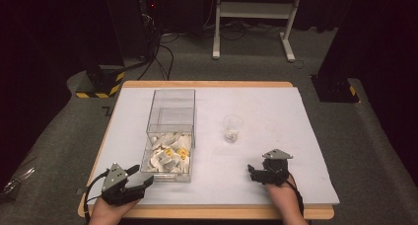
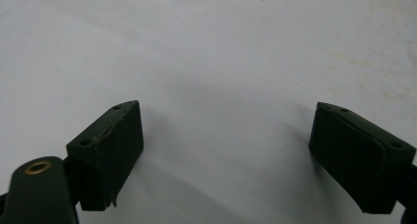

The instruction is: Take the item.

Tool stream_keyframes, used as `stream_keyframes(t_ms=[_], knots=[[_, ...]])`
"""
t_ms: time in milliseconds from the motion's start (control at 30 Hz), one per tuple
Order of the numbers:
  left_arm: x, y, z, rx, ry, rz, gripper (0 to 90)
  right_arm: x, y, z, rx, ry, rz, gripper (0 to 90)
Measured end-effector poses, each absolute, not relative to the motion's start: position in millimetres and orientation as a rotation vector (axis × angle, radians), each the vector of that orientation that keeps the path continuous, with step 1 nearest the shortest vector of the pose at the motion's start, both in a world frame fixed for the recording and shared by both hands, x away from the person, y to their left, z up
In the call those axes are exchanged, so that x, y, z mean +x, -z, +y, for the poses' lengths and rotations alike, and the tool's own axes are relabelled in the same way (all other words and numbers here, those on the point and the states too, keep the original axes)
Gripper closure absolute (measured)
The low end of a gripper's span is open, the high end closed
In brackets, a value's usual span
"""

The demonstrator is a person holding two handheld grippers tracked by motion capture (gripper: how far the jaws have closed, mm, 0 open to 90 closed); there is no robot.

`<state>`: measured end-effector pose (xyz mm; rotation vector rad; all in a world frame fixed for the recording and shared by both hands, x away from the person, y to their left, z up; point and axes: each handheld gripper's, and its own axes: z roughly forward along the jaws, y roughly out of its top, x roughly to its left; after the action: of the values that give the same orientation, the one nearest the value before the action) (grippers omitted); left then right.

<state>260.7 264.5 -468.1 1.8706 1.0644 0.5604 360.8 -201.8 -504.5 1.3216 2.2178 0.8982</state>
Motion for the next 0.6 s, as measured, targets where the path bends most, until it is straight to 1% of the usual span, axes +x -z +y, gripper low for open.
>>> stream_keyframes(t_ms=[167,300,400,500,600], knots=[[260.6,469.6,261.2,1.857,-0.584,1.066,34.7,360.8,504.6,-201.8,1.321,-0.898,2.218,12.9],[260.2,469.4,258.9,1.858,-0.614,1.059,32.9,360.8,504.6,-201.8,1.321,-0.898,2.217,12.8],[260.0,469.7,257.7,1.858,-0.618,1.054,34.1,360.7,504.6,-201.8,1.323,-0.899,2.217,12.8],[260.1,469.7,256.1,1.854,-0.621,1.053,37.7,360.7,504.6,-201.7,1.323,-0.899,2.216,12.8],[261.0,469.4,254.4,1.85,-0.634,1.063,37.7,360.6,504.6,-201.7,1.323,-0.899,2.216,12.9]])
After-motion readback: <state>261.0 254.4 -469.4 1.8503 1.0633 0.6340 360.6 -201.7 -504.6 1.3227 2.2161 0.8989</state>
